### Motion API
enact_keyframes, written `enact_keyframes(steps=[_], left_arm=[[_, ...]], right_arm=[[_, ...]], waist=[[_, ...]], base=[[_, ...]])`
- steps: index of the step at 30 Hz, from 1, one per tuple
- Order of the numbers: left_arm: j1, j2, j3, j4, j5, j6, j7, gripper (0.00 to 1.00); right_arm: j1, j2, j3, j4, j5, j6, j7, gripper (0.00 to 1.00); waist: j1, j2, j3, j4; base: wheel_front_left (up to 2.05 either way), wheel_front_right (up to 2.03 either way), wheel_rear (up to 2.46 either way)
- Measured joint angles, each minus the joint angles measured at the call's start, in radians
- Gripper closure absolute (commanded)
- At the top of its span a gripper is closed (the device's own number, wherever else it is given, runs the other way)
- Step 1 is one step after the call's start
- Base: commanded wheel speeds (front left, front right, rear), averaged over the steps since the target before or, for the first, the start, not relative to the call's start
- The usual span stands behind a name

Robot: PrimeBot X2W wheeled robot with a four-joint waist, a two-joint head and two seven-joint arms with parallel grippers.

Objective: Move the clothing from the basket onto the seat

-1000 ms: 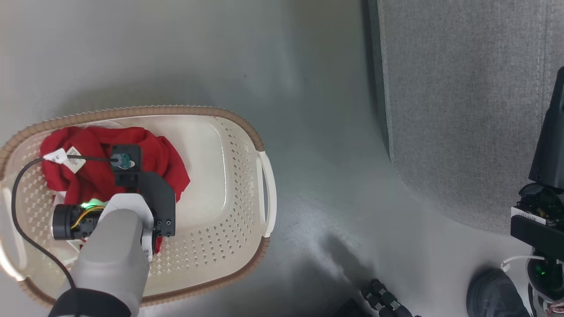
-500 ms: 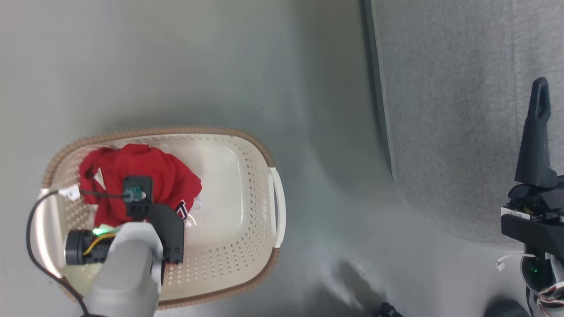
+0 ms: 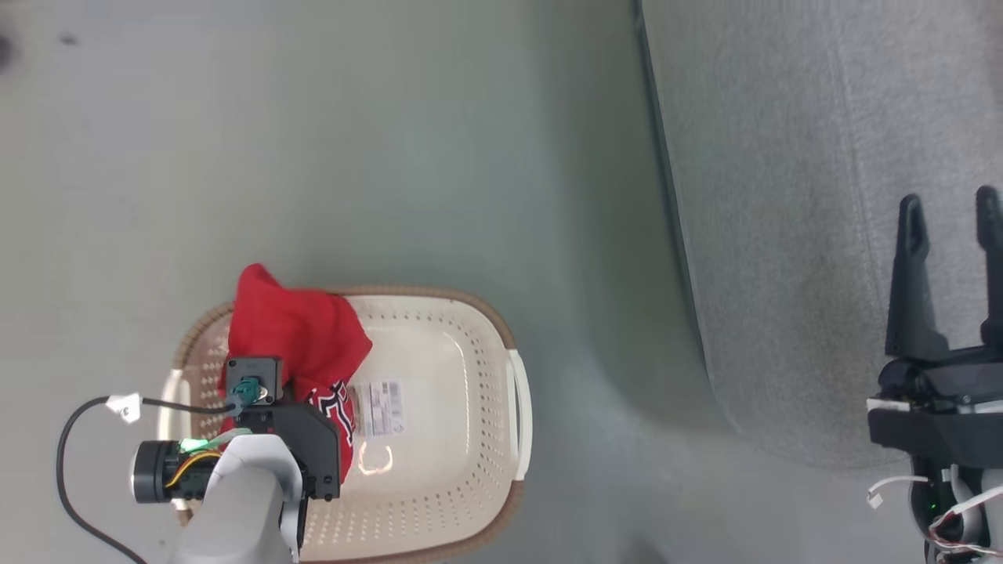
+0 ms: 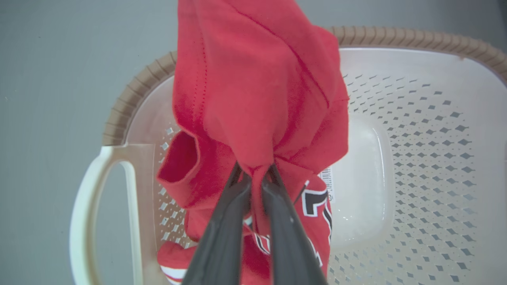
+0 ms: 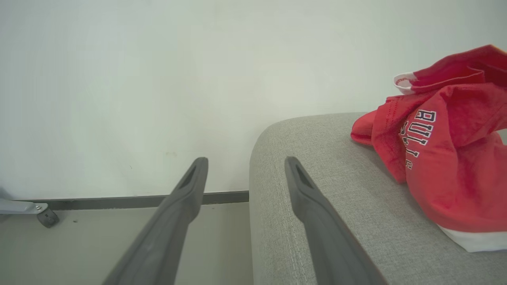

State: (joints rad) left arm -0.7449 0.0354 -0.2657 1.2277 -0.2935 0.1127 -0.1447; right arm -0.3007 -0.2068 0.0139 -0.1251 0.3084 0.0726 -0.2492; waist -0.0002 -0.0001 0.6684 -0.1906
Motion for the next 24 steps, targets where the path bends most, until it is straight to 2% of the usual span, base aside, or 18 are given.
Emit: enact_keyframes(steps=[5, 14, 24], left_arm=[[0.031, -0.001, -0.019, -0.039, -0.015, -0.019, -0.055, 1.00], [0.117, -0.002, -0.045, -0.128, -0.077, -0.043, -0.091, 1.00], [0.231, -0.002, -0.079, -0.271, -0.093, -0.043, -0.104, 1.00]], right_arm=[[0.007, 0.001, 0.007, 0.045, -0.001, 0.004, 0.000, 0.00], [0.080, 0.001, 0.011, 0.109, -0.002, 0.007, 0.000, 0.00], [0.175, 0.003, 0.026, 0.145, -0.012, 0.007, 0.000, 0.00]], waist=[[0.0000, 0.0000, -0.074, 0.015], [0.0000, 0.0000, -0.209, 0.034], [0.0000, -0.0001, -0.360, 0.056]], base=[[0.00, 0.00, 0.00], [0.00, 0.00, 0.00], [0.00, 0.00, 0.00]])
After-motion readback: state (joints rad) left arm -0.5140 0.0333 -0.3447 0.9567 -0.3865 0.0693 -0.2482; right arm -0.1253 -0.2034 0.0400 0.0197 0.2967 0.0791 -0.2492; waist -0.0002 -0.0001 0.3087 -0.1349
